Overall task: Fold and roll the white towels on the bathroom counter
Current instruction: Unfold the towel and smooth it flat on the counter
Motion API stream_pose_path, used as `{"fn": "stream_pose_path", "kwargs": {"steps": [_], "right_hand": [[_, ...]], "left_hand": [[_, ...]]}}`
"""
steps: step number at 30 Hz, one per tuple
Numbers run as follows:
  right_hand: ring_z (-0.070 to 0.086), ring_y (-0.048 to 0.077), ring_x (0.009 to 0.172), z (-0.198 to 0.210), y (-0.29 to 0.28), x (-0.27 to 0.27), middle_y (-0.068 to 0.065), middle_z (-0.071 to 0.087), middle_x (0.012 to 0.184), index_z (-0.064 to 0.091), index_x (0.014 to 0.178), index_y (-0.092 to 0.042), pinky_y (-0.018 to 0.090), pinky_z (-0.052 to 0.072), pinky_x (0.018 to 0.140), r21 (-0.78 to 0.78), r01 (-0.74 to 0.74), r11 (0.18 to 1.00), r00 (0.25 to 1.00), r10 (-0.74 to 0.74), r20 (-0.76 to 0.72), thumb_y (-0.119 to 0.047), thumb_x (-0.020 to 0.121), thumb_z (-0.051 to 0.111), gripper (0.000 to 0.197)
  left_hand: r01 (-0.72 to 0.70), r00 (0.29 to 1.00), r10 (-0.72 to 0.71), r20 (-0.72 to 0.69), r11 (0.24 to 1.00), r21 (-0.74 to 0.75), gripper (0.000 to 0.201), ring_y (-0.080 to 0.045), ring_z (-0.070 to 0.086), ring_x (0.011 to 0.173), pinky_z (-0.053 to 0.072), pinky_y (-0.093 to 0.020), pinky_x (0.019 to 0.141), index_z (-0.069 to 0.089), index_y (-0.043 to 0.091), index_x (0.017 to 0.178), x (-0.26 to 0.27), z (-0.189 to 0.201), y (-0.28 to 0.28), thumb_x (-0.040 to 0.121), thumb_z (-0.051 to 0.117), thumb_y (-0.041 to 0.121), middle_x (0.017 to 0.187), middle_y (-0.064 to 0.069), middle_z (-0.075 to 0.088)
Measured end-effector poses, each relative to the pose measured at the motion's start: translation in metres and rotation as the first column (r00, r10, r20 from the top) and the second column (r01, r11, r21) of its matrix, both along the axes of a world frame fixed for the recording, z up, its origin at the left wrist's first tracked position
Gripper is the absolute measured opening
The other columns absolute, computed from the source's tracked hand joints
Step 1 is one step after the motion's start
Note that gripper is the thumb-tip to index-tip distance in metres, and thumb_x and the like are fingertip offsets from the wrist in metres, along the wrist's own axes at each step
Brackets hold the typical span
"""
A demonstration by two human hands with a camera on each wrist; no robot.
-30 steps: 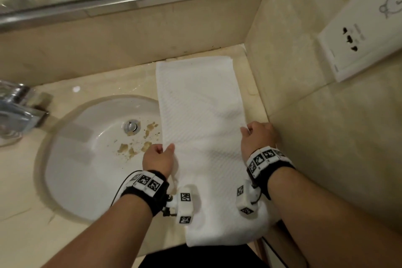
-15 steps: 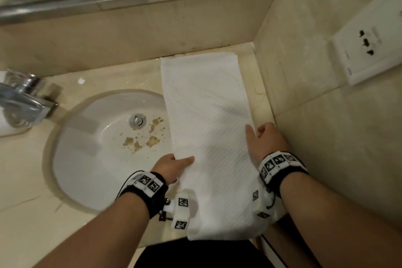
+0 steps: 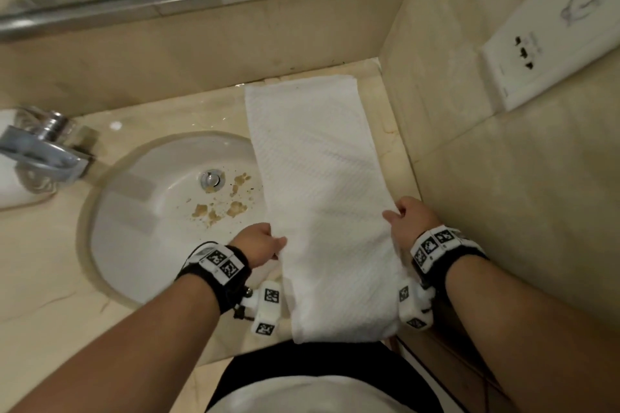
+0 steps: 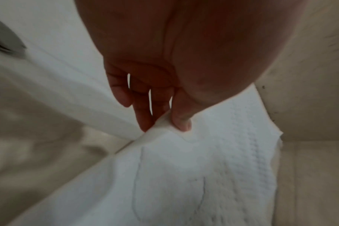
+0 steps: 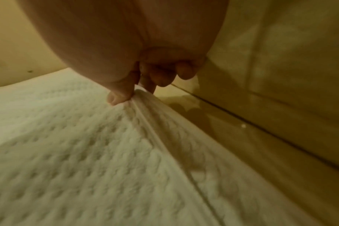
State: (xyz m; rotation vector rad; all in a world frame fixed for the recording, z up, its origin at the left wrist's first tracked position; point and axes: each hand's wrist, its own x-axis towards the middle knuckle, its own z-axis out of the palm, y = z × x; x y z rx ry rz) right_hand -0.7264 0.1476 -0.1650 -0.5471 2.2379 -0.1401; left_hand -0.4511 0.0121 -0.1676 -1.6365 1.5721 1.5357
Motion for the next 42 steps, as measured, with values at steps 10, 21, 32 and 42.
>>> {"fn": "stream_pose_path", "kwargs": {"steps": [10,21,32,42], "right_hand": [[0.054,0.019,0.090,0.029,-0.076,-0.012,0.001,0.059,0.103,0.060,0.110,-0.017,0.025,0.037,0.079,-0.430,0.133,0.893,0.942,-0.249,-0.226,-0.020,0.100,0.043,0.019],[0.061,0.019,0.081,0.001,0.050,0.060,0.000,0.061,0.102,0.054,0.103,-0.021,0.024,0.042,0.063,-0.033,0.143,0.989,0.989,-0.142,0.041,-0.052,0.089,0.063,0.036],[0.064,0.031,0.100,0.013,0.063,0.041,0.008,0.065,0.118,0.053,0.118,-0.017,0.038,0.051,0.091,-0.010,0.236,0.972,0.971,-0.236,-0.026,-0.037,0.096,0.051,0.030],[0.054,0.032,0.123,0.010,0.071,0.034,0.016,0.054,0.137,0.053,0.132,-0.007,0.036,0.043,0.101,0.099,0.168,0.981,0.985,-0.165,-0.042,-0.022,0.105,0.037,0.034]], "left_hand": [[-0.506,0.846,0.455,-0.279,0.850,-0.148,0.024,-0.026,0.062,0.099,0.055,-0.045,0.098,0.063,0.015,0.122,-0.040,0.021,-0.084,0.100,0.057,0.021,0.121,-0.011,0.067],[-0.201,0.976,0.210,-0.059,0.971,0.130,0.030,-0.024,0.056,0.073,0.041,-0.034,0.069,0.063,0.017,0.072,0.026,-0.012,0.036,0.090,0.074,0.040,0.072,-0.008,0.062],[-0.193,0.977,0.191,-0.098,0.981,-0.016,0.024,-0.019,0.066,0.095,0.051,-0.036,0.086,0.070,0.017,0.095,0.000,-0.008,0.022,0.093,0.070,0.041,0.102,0.001,0.071],[0.064,0.992,-0.055,0.116,0.995,-0.077,0.029,-0.020,0.056,0.070,0.041,-0.029,0.061,0.061,0.011,0.075,-0.013,-0.018,0.024,0.091,0.072,0.033,0.079,-0.005,0.064]]}}
